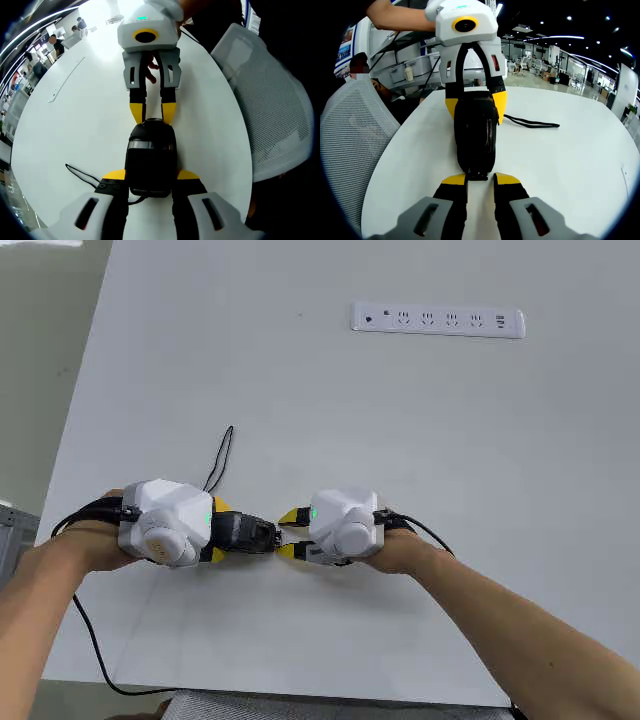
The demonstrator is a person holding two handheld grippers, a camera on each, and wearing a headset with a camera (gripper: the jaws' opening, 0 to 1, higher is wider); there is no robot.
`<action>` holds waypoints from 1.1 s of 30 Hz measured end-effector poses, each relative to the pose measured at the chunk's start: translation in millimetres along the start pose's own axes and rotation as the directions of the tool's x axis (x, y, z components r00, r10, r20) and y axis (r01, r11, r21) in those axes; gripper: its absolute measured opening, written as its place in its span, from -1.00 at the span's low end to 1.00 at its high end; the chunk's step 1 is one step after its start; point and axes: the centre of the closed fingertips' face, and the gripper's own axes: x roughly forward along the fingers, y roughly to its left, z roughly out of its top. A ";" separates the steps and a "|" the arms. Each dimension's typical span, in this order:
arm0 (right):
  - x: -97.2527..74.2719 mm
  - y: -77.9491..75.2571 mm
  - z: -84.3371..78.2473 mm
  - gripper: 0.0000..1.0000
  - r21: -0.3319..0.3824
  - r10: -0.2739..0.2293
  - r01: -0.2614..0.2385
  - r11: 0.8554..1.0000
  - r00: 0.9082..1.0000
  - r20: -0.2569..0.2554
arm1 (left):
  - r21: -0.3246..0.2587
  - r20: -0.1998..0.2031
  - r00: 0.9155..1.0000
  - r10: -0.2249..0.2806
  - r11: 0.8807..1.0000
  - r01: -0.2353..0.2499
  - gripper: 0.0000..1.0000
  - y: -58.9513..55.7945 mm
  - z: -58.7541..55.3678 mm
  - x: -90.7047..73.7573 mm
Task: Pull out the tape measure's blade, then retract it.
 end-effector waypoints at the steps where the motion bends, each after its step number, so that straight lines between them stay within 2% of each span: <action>1: 0.0 0.3 0.3 -0.63 -0.008 0.001 -0.001 1.000 1.000 0.000 | 0.000 0.002 1.000 0.000 1.000 0.000 -0.41 -0.1 0.7 -0.4; 9: -0.6 3.4 0.5 -0.71 -0.003 0.000 0.000 1.000 1.000 0.003 | -0.003 0.008 1.000 0.005 1.000 -0.005 -0.41 -0.7 2.5 -1.8; 11: -0.4 2.6 0.3 -0.73 -0.021 -0.005 0.005 1.000 1.000 -0.003 | -0.012 0.010 1.000 0.007 1.000 -0.007 -0.41 -0.5 1.9 -1.9; 16: 0.8 4.5 0.2 -0.76 -0.010 0.008 -0.008 1.000 1.000 -0.005 | -0.014 0.013 1.000 0.007 1.000 -0.007 -0.41 -0.7 1.7 -2.7; 33: 1.0 5.0 2.5 -0.79 -0.036 0.025 -0.026 0.999 1.000 -0.013 | -0.023 0.012 1.000 0.006 1.000 -0.006 -0.41 -1.1 0.4 -3.5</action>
